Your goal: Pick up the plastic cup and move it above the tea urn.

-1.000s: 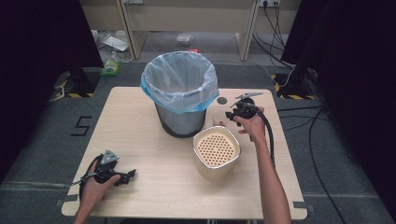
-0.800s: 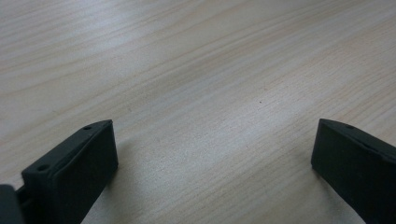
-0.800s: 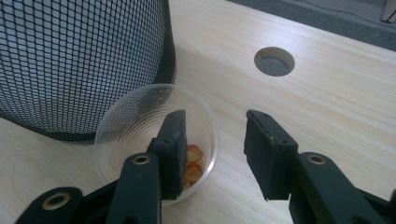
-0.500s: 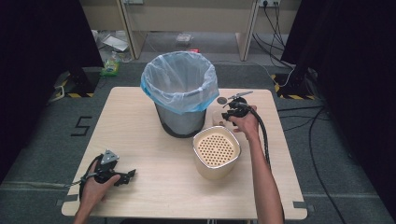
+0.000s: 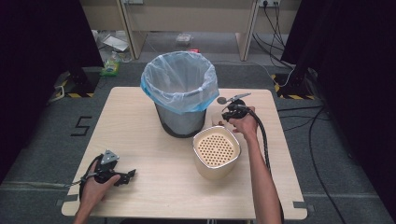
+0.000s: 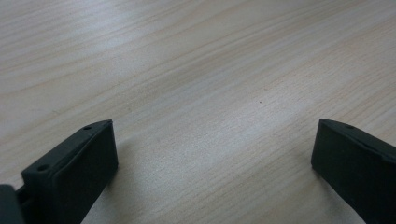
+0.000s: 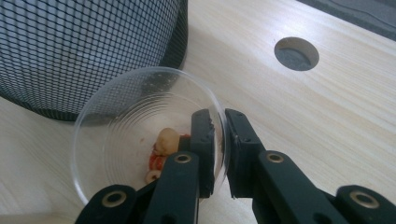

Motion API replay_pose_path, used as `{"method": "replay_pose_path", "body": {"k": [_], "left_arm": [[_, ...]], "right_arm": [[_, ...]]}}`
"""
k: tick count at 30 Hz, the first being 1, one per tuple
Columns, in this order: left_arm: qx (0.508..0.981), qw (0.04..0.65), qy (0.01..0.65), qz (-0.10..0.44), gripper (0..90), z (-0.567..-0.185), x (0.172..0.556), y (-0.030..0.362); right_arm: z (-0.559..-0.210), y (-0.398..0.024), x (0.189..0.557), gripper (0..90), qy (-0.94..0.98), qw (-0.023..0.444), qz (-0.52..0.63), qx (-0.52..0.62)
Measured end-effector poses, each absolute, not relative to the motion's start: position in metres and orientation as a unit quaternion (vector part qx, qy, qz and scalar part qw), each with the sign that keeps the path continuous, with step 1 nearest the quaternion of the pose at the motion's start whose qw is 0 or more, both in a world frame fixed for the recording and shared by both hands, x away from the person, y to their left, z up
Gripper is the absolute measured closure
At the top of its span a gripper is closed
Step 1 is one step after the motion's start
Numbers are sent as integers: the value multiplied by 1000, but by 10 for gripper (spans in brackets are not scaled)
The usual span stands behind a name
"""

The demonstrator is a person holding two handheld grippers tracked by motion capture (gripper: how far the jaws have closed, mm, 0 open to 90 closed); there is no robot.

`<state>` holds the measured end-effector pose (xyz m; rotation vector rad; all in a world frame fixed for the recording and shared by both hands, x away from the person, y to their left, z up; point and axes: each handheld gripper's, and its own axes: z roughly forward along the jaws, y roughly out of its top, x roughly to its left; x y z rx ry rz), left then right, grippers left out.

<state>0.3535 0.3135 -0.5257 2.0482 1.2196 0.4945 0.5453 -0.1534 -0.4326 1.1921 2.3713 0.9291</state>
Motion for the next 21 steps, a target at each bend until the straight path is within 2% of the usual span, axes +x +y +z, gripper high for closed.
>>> {"method": "replay_pose_path", "body": {"k": [10, 21], "left_arm": [[789, 346, 470, 190, 0, -526, 354, 314], [789, 346, 470, 190, 0, -526, 354, 314]], "right_arm": [[-417, -163, 537, 867, 820, 187, 347, 415], [-386, -180, 523, 867, 802, 249, 363, 404]]}}
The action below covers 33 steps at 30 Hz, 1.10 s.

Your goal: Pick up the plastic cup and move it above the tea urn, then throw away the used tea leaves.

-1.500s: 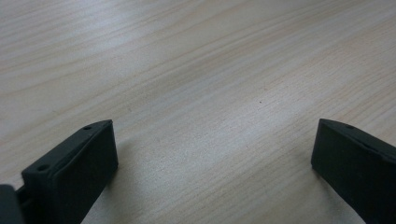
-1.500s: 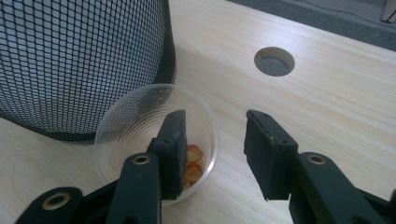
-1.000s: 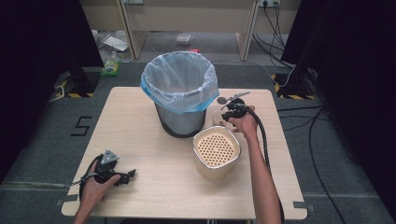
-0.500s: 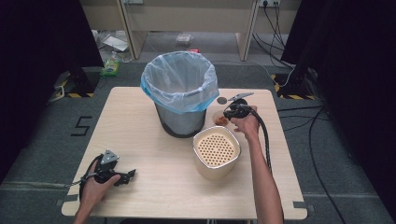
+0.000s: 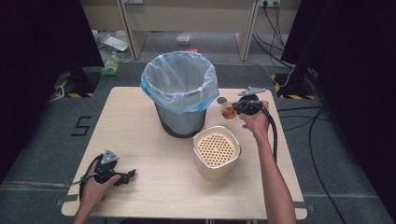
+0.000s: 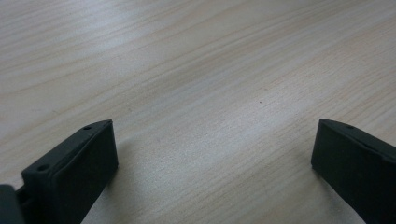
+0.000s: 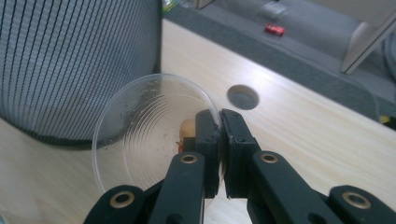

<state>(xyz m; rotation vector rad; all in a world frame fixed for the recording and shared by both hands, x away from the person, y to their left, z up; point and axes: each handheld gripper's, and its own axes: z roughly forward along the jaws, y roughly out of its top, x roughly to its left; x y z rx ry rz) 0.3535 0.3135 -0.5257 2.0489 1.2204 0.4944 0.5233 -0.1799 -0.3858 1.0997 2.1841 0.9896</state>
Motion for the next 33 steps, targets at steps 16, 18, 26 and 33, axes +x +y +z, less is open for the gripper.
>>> {"method": "replay_pose_path", "body": {"k": [16, 18, 26, 33], "left_arm": [[789, 345, 470, 191, 0, -526, 353, 313], [790, 345, 470, 191, 0, -526, 353, 314], [789, 346, 470, 191, 0, -526, 353, 314], [789, 346, 470, 191, 0, -526, 353, 313]], "right_arm": [[-358, -192, 488, 865, 794, 307, 379, 364], [-356, -193, 485, 865, 794, 310, 380, 359], [-345, -186, 458, 865, 790, 347, 387, 325], [-345, -176, 440, 865, 786, 370, 394, 300]]}}
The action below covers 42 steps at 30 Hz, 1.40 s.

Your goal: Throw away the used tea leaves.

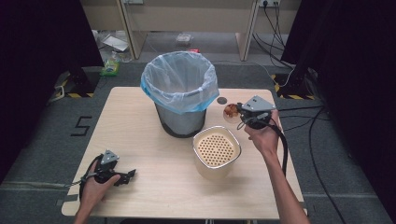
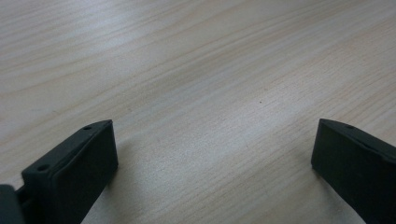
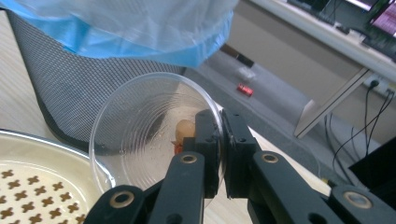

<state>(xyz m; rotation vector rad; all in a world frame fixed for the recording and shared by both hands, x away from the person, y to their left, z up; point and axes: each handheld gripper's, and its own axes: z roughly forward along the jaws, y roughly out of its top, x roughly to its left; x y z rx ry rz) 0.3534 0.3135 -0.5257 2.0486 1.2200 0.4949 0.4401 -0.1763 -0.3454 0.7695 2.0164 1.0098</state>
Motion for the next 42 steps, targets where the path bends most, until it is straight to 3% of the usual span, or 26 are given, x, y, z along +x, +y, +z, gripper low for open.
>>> {"method": "replay_pose_path", "body": {"k": [13, 28, 42], "left_arm": [[789, 346, 470, 191, 0, -526, 353, 313], [789, 345, 470, 191, 0, -526, 352, 314], [789, 345, 470, 191, 0, -526, 352, 314]], "right_arm": [[-357, -162, 409, 867, 749, 492, 372, 243], [-368, -142, 376, 872, 699, 578, 383, 173], [-378, -133, 372, 876, 677, 616, 371, 157]]}}
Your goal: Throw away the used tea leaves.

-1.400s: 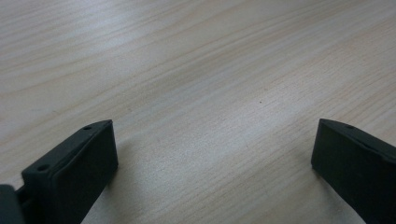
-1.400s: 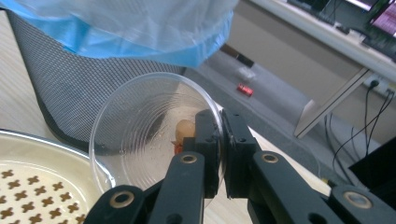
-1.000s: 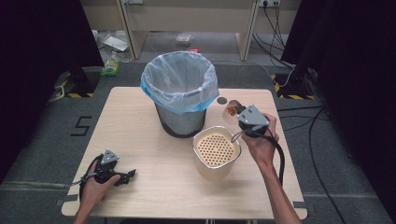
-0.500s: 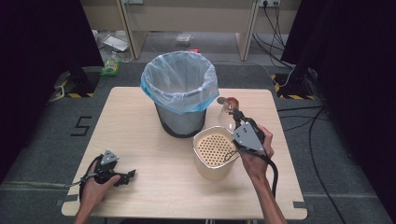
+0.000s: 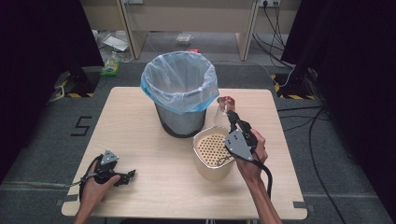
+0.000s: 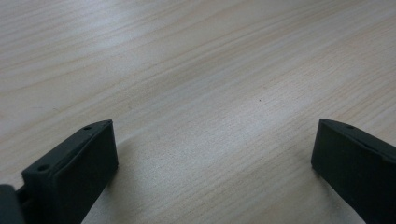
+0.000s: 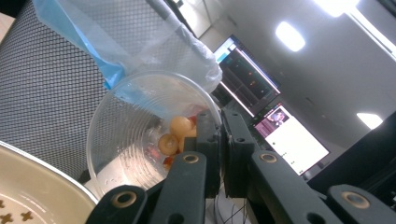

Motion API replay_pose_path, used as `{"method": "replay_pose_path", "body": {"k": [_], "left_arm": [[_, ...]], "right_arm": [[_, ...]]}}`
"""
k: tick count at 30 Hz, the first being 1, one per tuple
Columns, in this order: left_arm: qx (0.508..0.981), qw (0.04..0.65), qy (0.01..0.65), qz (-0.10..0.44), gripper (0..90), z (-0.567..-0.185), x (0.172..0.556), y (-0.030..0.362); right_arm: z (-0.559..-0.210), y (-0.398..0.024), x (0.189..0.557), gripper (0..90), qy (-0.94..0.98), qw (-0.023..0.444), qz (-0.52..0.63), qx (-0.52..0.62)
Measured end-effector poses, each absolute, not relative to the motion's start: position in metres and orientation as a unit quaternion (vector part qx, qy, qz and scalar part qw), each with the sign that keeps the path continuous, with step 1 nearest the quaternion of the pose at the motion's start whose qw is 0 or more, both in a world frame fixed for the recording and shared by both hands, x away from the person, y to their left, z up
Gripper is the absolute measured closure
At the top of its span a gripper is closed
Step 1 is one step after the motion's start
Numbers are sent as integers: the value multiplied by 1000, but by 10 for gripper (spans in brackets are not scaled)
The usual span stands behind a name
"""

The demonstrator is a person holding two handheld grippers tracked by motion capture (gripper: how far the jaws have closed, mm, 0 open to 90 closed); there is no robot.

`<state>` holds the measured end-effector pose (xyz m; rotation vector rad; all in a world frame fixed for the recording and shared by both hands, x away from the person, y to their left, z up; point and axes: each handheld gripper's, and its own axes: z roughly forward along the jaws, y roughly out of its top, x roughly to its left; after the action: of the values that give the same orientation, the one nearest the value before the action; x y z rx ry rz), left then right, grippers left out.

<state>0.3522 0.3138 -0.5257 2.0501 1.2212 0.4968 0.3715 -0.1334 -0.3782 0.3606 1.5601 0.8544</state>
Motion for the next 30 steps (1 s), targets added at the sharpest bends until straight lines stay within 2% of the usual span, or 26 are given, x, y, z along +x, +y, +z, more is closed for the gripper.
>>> {"method": "replay_pose_path", "body": {"k": [10, 12, 15, 30], "left_arm": [[790, 345, 470, 191, 0, -526, 352, 314], [790, 345, 470, 191, 0, -526, 352, 314], [789, 345, 470, 191, 0, -526, 352, 314], [789, 345, 470, 191, 0, -526, 352, 314]], "right_arm": [[-383, -130, 370, 877, 661, 646, 357, 136], [-382, -126, 365, 878, 653, 666, 344, 112], [-386, -125, 369, 878, 666, 654, 336, 128], [-396, -121, 355, 878, 661, 678, 311, 79]]}}
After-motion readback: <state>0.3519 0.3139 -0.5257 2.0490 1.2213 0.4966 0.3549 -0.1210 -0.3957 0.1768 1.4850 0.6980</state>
